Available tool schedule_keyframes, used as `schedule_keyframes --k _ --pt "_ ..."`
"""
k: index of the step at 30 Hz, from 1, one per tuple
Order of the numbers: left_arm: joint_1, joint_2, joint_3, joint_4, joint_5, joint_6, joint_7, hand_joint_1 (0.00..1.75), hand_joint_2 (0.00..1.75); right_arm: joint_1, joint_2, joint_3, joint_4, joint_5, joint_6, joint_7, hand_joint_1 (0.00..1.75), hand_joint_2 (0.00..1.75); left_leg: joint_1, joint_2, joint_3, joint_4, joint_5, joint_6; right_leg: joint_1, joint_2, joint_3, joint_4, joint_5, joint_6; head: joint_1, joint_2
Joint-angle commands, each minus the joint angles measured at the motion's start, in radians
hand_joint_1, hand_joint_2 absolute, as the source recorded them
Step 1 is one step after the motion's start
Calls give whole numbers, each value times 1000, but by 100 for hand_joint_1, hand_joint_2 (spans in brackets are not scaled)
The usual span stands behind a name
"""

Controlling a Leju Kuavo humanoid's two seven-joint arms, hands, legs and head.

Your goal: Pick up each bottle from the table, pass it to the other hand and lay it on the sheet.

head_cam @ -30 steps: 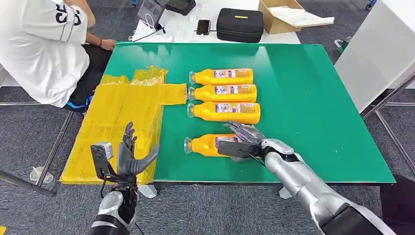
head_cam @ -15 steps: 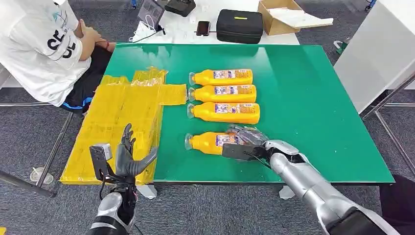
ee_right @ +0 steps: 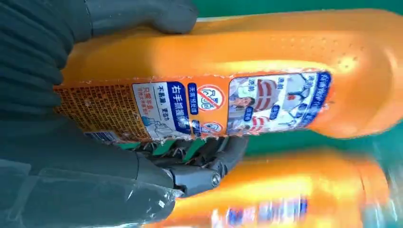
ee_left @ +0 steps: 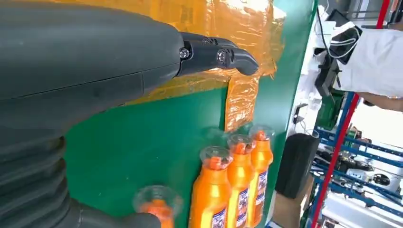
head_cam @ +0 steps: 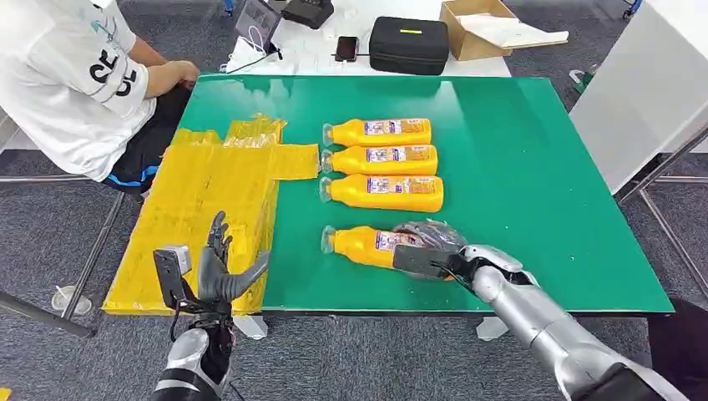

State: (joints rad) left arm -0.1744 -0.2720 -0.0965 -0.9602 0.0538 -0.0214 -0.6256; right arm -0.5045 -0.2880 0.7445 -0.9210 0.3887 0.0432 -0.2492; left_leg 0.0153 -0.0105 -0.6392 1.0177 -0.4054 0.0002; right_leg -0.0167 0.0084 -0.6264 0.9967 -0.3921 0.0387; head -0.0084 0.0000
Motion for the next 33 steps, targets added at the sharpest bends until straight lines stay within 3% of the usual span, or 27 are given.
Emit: schedule_keyframes --k 1,3,4,7,12,15,16,20,26,33 --pt "44 10 -16 -88 64 -9 15 0 175 265 338 -434 -325 58 -495 -225 175 175 1 8 2 -1 -3 -1 1 7 -1 0 -1 -3 -2 0" --pt "46 8 -29 -106 83 -10 23 0 175 287 377 -482 -376 62 -590 -257 175 175 1 8 -2 1 -4 -2 2 7 -5 2 0 -3 -2 0" --pt "41 7 -42 -110 97 -22 28 0 175 305 409 -529 -395 36 -679 -322 175 175 1 6 -1 1 -4 -2 1 4 -5 2 -2 -3 -3 0" --pt "36 4 -46 -112 101 -19 32 0 175 315 400 -535 -403 28 -677 -330 175 175 3 -1 -5 0 -1 -2 3 -2 -7 1 -2 -2 -2 0" --pt "15 3 -67 -107 138 -42 45 0 175 331 436 -594 -402 -31 -730 -414 175 175 2 1 -4 0 -2 -1 2 0 -5 1 -2 -3 -1 0" --pt "20 10 -101 -133 172 -88 50 0 175 350 442 -586 -369 -61 -672 -449 175 175 0 -1 -5 0 -1 -1 0 -2 -6 0 -2 -2 -2 0" --pt "25 18 -125 -154 192 -129 51 0 175 345 438 -552 -301 -60 -585 -444 175 175 0 -2 -3 0 -2 -1 1 -3 -4 0 -3 -3 -2 0" --pt "20 30 -173 -176 215 -212 62 0 175 309 459 -459 -126 -21 -511 -449 175 175 1 4 -1 -1 -3 -1 1 2 -3 -1 -2 -3 -2 0" --pt "1 35 -212 -144 230 -280 79 0 175 252 494 -316 59 34 -592 -449 175 175 1 3 -3 -1 -2 -2 1 2 -5 -1 -1 -3 -2 0" --pt "-18 38 -227 -103 227 -304 87 0 175 207 513 -235 153 77 -659 -449 175 175 1 4 -2 -1 -2 -1 1 2 -4 -1 -1 -3 -2 0"
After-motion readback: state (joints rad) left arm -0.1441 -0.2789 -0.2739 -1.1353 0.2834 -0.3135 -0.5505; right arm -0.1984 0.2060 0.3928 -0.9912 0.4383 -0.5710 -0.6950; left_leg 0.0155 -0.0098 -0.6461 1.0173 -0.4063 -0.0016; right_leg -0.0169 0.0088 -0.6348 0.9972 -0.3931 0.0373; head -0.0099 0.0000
